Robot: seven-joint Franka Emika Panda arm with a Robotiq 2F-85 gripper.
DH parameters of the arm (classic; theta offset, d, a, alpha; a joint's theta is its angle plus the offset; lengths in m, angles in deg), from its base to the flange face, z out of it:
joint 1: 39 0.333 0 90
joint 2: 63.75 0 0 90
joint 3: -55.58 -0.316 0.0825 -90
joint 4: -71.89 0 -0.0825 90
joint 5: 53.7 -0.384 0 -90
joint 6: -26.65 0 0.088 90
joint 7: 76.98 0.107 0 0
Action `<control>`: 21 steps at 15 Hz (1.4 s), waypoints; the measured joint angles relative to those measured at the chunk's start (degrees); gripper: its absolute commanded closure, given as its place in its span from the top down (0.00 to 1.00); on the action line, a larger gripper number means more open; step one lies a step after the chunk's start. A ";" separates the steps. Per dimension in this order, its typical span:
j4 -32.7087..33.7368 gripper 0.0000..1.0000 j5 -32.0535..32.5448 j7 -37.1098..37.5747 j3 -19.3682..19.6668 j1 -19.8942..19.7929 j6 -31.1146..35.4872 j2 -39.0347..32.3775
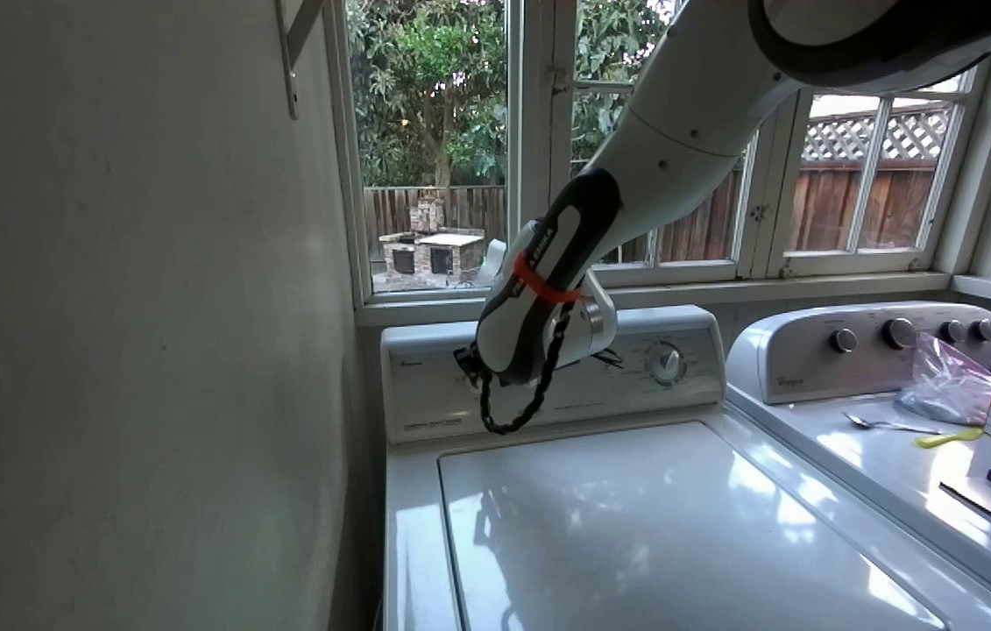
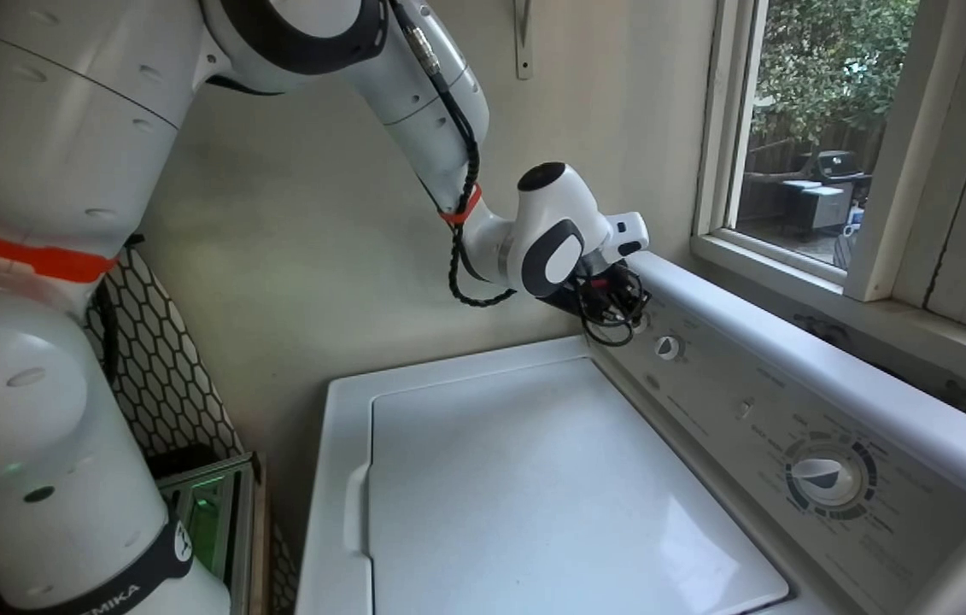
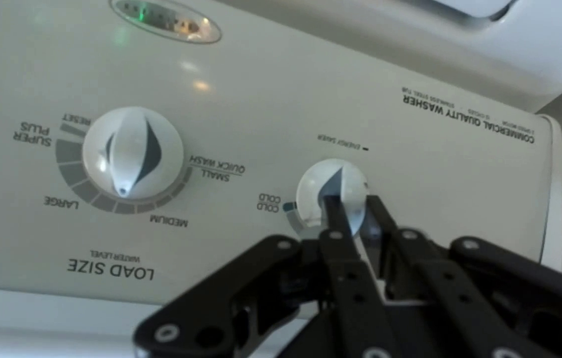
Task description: Twist the button of the device and anticlockwise
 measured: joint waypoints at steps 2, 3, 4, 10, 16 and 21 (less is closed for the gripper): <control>0.25 0.04 1.41 -2.27 1.75 1.59 -0.89 -0.02; 0.31 0.04 2.12 -3.30 2.56 2.32 -1.08 -0.06; 0.31 0.04 2.84 -4.38 3.38 3.05 -1.09 -0.14; 0.31 0.04 6.94 -9.75 9.72 8.91 -0.94 -0.96; -0.06 0.04 9.59 -13.84 15.28 14.12 0.70 -2.23; -0.57 0.04 12.64 -16.15 16.50 14.84 2.52 -2.61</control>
